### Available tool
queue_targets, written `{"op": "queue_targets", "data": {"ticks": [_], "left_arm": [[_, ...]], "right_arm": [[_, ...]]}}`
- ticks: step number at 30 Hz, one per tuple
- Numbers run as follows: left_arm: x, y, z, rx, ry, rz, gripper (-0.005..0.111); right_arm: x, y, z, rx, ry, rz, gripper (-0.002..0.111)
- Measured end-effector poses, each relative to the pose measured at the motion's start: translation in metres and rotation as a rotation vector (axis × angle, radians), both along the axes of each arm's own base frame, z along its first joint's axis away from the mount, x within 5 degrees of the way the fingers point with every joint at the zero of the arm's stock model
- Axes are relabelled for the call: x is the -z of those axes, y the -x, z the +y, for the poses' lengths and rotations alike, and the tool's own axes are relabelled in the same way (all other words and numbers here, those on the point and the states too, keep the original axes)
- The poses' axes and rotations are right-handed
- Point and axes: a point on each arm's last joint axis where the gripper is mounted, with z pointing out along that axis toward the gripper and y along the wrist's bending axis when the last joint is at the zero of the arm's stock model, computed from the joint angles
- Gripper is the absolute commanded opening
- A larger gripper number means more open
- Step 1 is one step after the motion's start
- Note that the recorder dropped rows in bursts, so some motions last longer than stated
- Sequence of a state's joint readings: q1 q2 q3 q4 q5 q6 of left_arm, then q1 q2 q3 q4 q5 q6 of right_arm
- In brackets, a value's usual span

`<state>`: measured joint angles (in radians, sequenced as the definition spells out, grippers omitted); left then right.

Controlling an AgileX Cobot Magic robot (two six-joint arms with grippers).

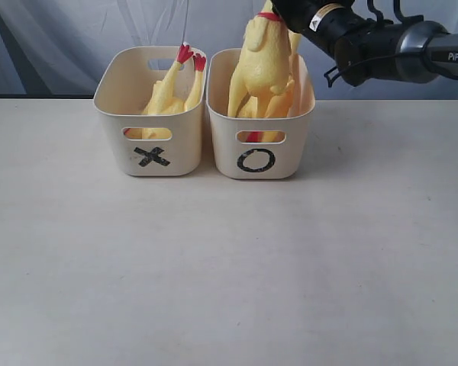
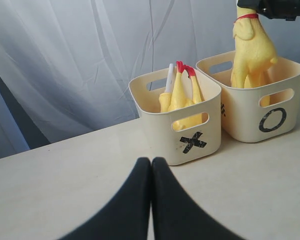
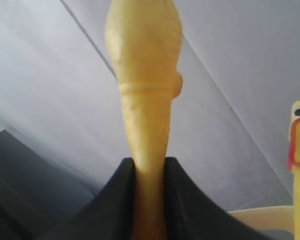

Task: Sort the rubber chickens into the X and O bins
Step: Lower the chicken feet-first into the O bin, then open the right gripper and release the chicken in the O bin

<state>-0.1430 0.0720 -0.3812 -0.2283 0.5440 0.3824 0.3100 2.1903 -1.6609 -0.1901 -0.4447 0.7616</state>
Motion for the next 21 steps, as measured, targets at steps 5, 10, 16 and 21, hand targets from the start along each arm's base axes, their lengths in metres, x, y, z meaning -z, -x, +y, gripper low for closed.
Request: {"op": "queue_targets", "data": {"ticks": [5, 10, 16, 21], "left_arm": [[0.000, 0.000, 0.000, 0.000, 0.000, 0.000, 0.000], [0.000, 0.000, 0.000, 0.000, 0.000, 0.000, 0.000], [0.000, 0.000, 0.000, 0.000, 0.000, 0.000, 0.000], [0.000, 0.000, 0.000, 0.001, 0.002, 0.000, 0.000]], "right_arm": [[0.002, 0.002, 0.008, -0.023, 0.037, 0.010, -0.001], [0.011, 0.003, 0.014, -0.039, 0.071, 0.033, -0.001], [0.021, 0.000, 0.015, -0.044, 0.093, 0.054, -0.001], [0.022, 0.000, 0.015, -0.046, 0.101, 0.058, 0.008]]}}
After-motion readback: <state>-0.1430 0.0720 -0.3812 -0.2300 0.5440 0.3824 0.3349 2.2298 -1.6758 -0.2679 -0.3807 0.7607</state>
